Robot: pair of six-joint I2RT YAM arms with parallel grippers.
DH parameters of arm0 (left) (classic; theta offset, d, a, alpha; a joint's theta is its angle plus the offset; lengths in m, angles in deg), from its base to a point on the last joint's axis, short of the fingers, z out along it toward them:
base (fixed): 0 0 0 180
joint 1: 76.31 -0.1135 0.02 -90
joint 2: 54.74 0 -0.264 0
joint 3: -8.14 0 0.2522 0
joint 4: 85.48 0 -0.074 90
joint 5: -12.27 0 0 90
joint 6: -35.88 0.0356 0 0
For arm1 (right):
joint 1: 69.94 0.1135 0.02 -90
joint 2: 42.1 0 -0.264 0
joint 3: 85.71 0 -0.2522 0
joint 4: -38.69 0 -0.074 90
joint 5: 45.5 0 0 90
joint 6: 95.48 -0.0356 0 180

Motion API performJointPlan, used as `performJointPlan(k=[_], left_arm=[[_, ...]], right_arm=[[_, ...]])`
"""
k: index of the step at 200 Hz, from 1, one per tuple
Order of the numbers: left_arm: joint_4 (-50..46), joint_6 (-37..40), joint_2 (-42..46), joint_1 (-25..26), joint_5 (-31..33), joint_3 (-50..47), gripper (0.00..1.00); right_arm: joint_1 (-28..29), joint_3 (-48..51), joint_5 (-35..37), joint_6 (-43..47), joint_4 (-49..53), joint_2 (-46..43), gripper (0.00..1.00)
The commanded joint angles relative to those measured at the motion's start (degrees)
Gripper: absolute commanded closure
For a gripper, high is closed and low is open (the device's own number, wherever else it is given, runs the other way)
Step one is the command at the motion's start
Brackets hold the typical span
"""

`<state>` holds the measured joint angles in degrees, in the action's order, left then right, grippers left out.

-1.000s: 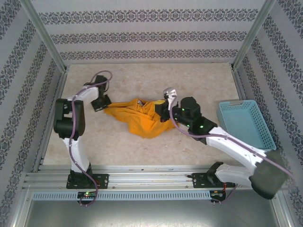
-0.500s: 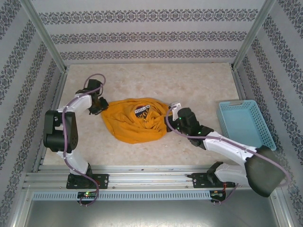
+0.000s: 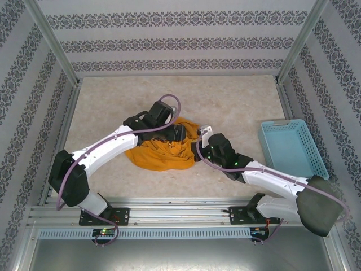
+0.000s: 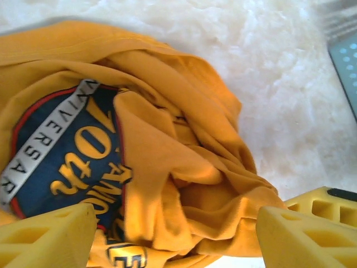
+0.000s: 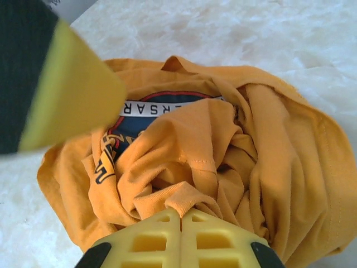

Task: Fold the inside-out t-shirt

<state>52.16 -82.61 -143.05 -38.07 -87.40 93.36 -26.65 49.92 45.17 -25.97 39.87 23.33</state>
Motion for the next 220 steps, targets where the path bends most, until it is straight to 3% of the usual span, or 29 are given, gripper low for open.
performJointPlan(k=[1, 24, 60, 131, 180, 220], left_arm=[[3.27, 0.12, -0.15, 0.36, -1.78, -3.34, 0.24], [4.52, -1.11, -1.85, 0.34, -1.56, -4.87, 0.25], [4.53, -2.30, -5.71, 0.17, 0.30, -4.50, 0.39], [2.28, -1.62, -7.49, -8.11, 1.14, -1.76, 1.00], [6.07, -3.00, 6.88, -18.12, -3.53, -2.91, 1.00], [5.84, -2.44, 8.00, -19.48, -6.31, -5.05, 1.00]], right_arm=[[0.57, -1.57, 1.67, -1.02, -1.51, -2.20, 1.00], [0.57, -1.78, 1.49, -1.16, -1.88, -3.28, 1.00], [1.01, -1.51, 1.55, -1.05, -1.54, -4.21, 1.00], [0.59, 0.89, 7.93, 0.65, 4.49, -10.79, 1.00], [-1.96, 4.02, 8.84, 0.05, 8.24, -12.37, 1.00], [-3.96, 6.66, 6.68, -2.23, 7.78, -8.36, 1.00]])
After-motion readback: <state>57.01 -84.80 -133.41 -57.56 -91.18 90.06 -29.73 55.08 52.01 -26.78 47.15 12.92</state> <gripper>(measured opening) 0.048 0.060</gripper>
